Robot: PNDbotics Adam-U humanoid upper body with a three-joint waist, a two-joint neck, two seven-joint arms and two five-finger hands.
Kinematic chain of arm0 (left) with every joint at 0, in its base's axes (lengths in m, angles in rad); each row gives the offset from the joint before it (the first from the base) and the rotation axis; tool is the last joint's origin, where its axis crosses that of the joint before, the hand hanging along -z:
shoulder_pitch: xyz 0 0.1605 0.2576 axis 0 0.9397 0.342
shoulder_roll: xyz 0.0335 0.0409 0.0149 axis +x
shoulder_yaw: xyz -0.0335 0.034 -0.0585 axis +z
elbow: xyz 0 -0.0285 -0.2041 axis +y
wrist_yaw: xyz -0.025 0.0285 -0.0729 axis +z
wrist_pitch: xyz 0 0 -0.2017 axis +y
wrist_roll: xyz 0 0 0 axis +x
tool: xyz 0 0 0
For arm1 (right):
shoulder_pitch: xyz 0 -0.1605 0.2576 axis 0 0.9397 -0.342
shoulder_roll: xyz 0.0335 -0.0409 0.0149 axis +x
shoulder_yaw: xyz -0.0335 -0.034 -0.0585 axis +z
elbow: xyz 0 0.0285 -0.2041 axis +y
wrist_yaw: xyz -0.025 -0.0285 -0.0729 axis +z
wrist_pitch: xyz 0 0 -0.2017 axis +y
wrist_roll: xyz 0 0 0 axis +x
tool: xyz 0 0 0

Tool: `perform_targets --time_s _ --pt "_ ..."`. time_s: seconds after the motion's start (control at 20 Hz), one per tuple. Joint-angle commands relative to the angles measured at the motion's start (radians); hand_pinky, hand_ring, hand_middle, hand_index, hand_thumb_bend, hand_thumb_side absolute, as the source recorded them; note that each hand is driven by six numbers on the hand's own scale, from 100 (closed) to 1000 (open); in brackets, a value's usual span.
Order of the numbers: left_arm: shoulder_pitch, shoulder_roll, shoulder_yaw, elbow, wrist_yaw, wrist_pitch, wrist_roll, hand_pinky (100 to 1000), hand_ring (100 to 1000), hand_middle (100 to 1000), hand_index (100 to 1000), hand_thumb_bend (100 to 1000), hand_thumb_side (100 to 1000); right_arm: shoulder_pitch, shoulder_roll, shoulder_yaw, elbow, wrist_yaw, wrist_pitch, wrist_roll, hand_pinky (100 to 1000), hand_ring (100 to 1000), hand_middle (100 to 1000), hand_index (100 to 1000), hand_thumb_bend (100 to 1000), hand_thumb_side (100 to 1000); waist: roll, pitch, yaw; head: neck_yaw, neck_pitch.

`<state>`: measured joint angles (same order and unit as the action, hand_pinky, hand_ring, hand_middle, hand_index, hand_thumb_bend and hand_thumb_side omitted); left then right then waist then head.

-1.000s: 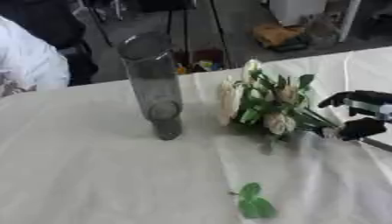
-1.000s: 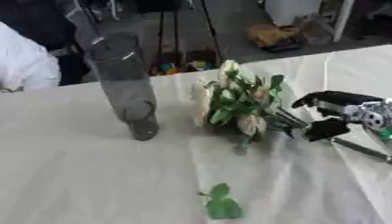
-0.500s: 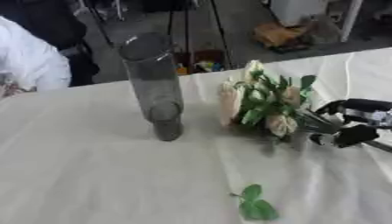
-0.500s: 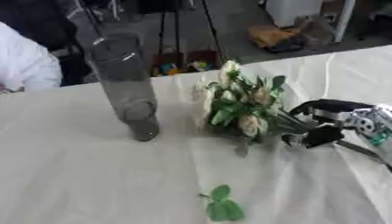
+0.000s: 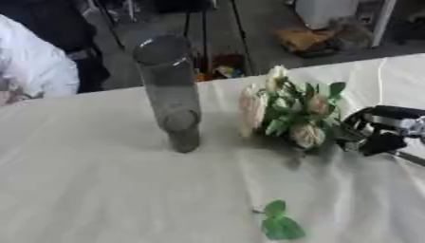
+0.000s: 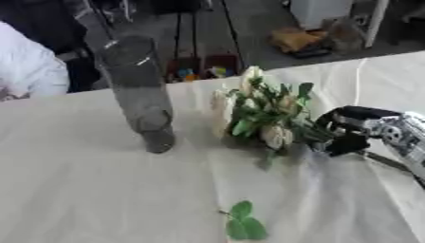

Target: Arrange flowers into the vase.

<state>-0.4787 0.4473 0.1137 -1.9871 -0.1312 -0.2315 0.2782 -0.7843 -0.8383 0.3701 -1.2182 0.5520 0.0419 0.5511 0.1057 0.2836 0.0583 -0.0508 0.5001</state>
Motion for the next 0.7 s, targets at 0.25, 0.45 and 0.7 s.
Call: perform_targets --time_s 0.25,0.45,0.7 --pt "-0.014 0.011 0.001 -0.013 0.006 0.003 -0.002 862 986 935 980 100 1000 -0.022 -0.007 -0.006 0.035 0.011 0.000 0.016 648 759 665 807 181 600 -0.007 -0.014 0.005 0.002 -0.004" --pt "-0.013 0.010 0.002 -0.013 0.006 0.005 -0.001 862 986 932 980 100 1000 -0.020 -0.004 -0.002 0.043 0.018 0.003 0.036 543 582 517 663 123 507 -0.008 -0.013 0.006 0.001 -0.005" --pt "-0.013 0.009 0.001 -0.013 0.007 0.007 -0.003 861 986 931 980 100 1000 -0.026 0.005 0.001 0.049 0.037 0.009 0.021 275 318 245 355 100 471 -0.007 -0.013 0.008 0.002 -0.004"
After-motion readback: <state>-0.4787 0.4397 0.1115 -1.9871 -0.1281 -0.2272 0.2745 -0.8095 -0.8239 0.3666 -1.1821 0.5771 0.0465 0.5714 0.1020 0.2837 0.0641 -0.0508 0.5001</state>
